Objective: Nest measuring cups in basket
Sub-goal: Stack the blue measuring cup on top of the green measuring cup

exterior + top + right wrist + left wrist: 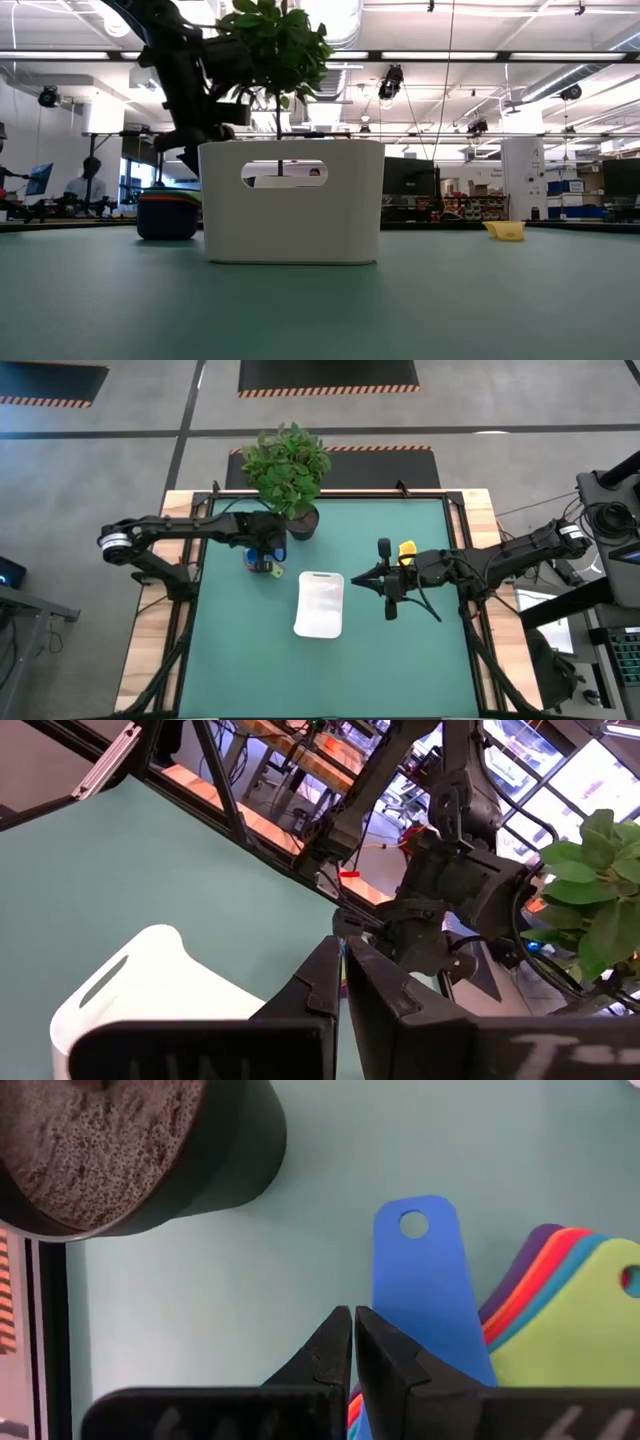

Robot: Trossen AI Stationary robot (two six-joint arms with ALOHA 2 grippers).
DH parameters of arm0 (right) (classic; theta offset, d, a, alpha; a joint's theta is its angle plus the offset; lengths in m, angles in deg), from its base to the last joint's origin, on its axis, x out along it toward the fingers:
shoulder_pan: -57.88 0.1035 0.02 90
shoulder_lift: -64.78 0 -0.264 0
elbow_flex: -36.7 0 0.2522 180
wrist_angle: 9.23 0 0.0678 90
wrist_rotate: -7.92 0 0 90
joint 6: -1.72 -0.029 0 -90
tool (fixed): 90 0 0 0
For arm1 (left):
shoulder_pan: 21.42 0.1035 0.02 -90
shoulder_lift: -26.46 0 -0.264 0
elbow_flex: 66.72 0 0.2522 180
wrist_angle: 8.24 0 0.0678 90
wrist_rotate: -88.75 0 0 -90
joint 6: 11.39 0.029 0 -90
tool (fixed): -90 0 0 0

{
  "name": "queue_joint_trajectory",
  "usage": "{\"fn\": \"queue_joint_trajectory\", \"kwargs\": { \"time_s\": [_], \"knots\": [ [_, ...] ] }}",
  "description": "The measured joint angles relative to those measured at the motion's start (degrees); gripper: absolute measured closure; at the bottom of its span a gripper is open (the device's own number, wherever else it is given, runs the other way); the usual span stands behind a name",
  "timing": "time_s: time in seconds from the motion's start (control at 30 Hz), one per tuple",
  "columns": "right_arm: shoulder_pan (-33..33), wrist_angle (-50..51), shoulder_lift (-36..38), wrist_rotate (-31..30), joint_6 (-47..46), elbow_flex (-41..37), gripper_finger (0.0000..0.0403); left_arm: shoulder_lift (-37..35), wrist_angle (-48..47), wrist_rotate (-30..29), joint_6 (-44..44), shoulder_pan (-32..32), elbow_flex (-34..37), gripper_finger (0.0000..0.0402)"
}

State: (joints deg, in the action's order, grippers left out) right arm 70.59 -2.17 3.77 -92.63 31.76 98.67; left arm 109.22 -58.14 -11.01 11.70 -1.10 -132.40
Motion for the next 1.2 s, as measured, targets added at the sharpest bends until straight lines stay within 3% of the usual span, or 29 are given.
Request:
{"fn": "queue_joint_trajectory", "kwargs": {
  "time_s": [0.27, 0.63, 1.2],
  "knots": [
    [0.0, 0.0, 0.0, -0.1, 0.0, 0.0, 0.0394, -2.4, -0.2, 5.9, 2.0, 0.0, 0.0, 0.0402],
    [0.0, 0.0, 0.0, -0.2, 0.0, 0.0, 0.0394, -2.1, 5.2, -0.1, 0.5, 0.0, 2.1, 0.0402],
    [0.0, 0.0, 0.0, -0.3, 0.0, 0.0, 0.0394, -2.1, 11.5, -0.3, -0.7, 0.0, 6.8, 0.0402]
  ]
}}
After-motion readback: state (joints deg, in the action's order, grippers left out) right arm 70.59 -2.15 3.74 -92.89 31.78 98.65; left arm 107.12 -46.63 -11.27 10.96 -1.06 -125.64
